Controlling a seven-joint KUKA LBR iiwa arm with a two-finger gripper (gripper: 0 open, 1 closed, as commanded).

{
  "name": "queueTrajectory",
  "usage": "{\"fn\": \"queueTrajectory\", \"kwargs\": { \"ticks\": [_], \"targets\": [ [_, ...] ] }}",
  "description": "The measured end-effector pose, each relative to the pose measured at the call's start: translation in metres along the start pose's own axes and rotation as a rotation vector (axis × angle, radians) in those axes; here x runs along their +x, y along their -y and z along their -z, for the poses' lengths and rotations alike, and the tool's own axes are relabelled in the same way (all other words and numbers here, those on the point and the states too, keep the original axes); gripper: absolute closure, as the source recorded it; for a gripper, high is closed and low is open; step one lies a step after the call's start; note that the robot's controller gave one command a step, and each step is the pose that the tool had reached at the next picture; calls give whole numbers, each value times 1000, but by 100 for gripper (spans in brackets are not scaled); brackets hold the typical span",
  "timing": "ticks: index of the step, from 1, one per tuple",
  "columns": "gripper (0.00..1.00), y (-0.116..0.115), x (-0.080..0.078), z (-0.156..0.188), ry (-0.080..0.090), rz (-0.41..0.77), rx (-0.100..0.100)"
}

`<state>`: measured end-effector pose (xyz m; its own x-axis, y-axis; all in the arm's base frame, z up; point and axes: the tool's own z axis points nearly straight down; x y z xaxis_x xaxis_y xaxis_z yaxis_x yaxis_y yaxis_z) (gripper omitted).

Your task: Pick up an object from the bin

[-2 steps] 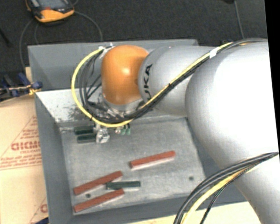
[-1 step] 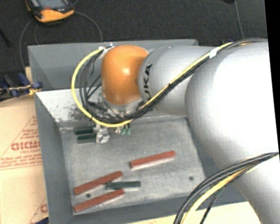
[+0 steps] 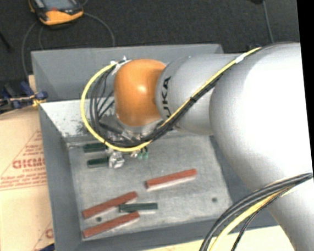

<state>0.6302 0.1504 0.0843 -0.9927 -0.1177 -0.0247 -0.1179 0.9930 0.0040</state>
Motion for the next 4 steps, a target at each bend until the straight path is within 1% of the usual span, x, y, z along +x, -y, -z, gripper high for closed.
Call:
{"fn": "queueTrajectory", "kwargs": {
  "ticks": [1, 2, 3, 4],
  "targets": [
    [100, -15, -12, 32, -23, 19, 4],
    [100, -14, -13, 49, -19, 23, 2],
    [100, -3, -26, 117, -23, 3, 2],
    [100, -3, -28, 154, -20, -6, 2]
  ]
}}
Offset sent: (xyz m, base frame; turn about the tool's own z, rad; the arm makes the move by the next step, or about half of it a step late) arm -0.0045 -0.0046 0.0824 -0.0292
